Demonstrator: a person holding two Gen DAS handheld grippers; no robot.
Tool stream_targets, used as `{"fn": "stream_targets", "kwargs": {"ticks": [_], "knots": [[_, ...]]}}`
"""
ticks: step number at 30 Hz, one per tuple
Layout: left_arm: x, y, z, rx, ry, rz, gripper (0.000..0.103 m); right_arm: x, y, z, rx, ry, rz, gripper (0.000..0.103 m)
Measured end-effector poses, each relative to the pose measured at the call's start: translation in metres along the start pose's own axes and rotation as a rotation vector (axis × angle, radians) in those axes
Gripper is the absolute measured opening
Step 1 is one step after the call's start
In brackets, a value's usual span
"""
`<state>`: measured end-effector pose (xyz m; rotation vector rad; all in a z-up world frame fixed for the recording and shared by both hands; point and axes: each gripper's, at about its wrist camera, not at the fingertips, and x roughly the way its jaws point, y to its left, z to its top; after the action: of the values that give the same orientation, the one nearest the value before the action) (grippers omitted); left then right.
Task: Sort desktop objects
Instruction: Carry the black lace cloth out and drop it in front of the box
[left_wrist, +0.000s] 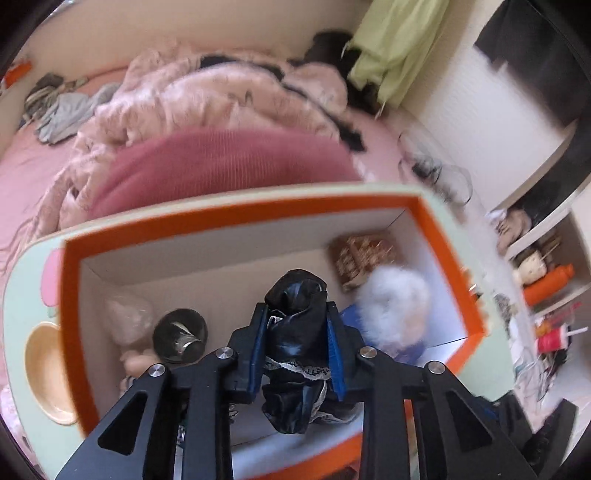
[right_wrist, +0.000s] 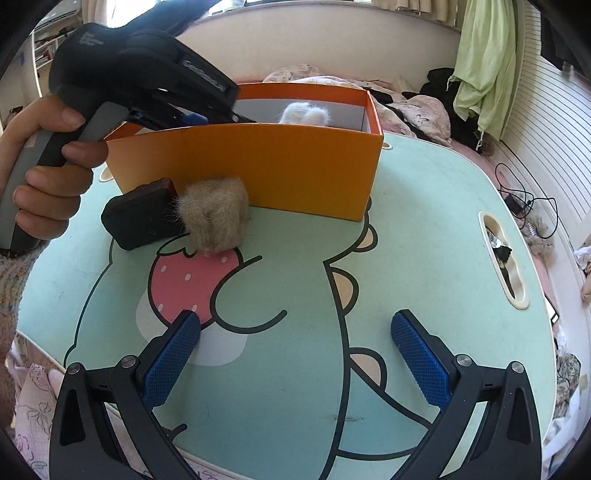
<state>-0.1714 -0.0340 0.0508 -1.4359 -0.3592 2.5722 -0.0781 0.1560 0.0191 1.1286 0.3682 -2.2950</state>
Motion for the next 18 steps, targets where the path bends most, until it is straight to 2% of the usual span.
{"fn": "stream_targets", "kwargs": {"ticks": [5, 9, 11, 13, 18], "knots": [[-0.068, -0.009, -0.004, 0.024, -0.182, -0.080, 0.027, 0.000, 0.000, 0.000, 0.000, 0.000, 0.000, 0.103], [-0.133, -0.017, -0.033, 0.060, -0.320, -0.169, 0.027, 0.000, -0.001, 0.000, 0.000, 0.000, 0.000, 0.103], [-0.146, -0.018, -0.050, 0.078, -0.334, -0.179, 0.027, 0.001, -0.001, 0.000, 0.000, 0.000, 0.001, 0.103], [-0.146, -0.014, -0.073, 0.081, -0.313, -0.156, 0.028, 0.001, 0.000, 0.000, 0.000, 0.000, 0.000, 0.103], [-0.102, 0.017, -0.118, -0.010, -0.249, -0.083, 0.028, 0.001, -0.001, 0.000, -0.001, 0.000, 0.001, 0.103]]}}
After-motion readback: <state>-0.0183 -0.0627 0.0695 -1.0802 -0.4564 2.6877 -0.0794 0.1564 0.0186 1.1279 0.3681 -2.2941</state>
